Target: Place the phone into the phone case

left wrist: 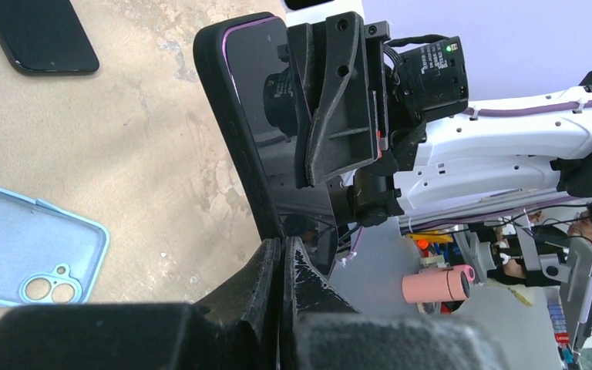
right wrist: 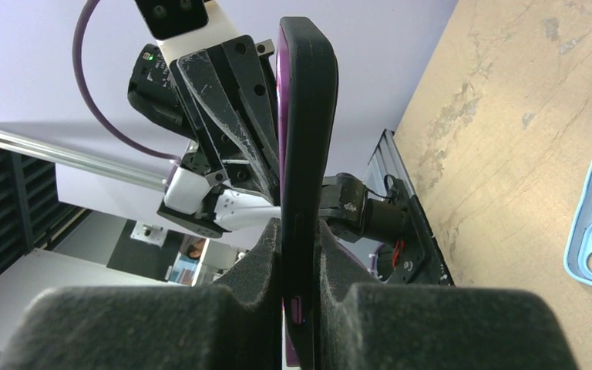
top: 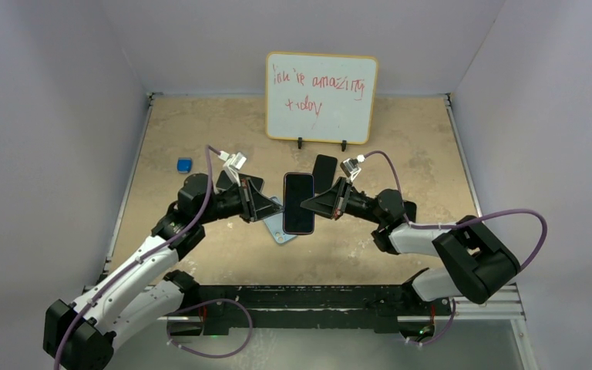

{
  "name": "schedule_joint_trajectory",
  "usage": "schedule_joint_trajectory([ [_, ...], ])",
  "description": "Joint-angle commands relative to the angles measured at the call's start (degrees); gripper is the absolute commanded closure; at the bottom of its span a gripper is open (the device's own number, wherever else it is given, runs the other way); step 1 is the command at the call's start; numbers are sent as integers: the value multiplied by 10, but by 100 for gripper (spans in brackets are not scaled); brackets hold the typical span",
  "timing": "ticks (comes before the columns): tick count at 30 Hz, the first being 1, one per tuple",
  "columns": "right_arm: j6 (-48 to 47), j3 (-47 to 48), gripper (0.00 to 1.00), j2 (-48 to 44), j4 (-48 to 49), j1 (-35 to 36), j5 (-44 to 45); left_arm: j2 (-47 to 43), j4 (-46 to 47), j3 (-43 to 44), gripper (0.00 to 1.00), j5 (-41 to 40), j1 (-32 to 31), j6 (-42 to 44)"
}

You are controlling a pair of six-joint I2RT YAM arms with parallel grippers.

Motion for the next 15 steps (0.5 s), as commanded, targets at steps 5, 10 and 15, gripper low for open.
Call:
schedule_joint_trajectory([
  [5, 2, 29, 100, -20, 65, 5, -4, -9, 4, 13, 53, -7, 2, -4],
  [10, -1, 39, 100, -18, 52, 5, -11, 19, 36, 14, 45, 2, 2, -17],
  [15, -1, 48, 99, -11, 48, 6, -11, 56, 93, 4, 46, 24, 2, -45],
])
